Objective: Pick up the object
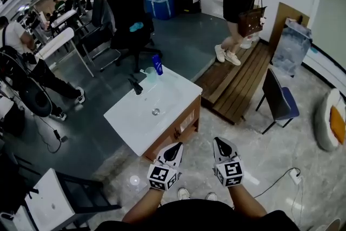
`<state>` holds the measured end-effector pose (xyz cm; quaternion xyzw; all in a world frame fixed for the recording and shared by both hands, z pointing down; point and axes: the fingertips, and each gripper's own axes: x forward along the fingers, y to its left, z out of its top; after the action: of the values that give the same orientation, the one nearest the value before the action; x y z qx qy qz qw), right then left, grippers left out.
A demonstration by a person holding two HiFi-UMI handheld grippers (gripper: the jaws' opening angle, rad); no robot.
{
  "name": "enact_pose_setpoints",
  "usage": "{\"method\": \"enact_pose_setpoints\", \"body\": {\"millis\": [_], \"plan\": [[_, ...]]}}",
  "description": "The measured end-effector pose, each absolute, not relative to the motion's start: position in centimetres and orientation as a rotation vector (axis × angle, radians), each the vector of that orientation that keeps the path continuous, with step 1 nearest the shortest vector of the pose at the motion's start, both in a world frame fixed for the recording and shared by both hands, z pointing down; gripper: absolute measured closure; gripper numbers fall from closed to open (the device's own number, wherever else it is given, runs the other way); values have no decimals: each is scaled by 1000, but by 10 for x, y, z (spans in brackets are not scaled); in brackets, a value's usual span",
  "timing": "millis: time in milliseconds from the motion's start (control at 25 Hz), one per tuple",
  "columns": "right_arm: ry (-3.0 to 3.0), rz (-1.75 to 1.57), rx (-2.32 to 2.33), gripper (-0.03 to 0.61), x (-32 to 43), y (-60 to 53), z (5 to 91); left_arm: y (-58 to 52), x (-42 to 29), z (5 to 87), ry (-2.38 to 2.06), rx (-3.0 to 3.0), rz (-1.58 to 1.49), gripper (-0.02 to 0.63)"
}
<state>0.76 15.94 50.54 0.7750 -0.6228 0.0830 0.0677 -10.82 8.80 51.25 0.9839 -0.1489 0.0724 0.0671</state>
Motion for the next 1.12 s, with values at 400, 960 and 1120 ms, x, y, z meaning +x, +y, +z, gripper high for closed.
{"method": "enact_pose_setpoints", "body": {"millis": [400,960,1120], "plan": [[-1837,248,2384,560,0,141,510,57,-124,519,-449,2964,228,594],[-1886,231,2367,560,60,86,506,6,-64,522,-501,2948,242,594],[-1924,228,2314,560,78,63,510,-11,-37,523,-520,2940,245,593]]}}
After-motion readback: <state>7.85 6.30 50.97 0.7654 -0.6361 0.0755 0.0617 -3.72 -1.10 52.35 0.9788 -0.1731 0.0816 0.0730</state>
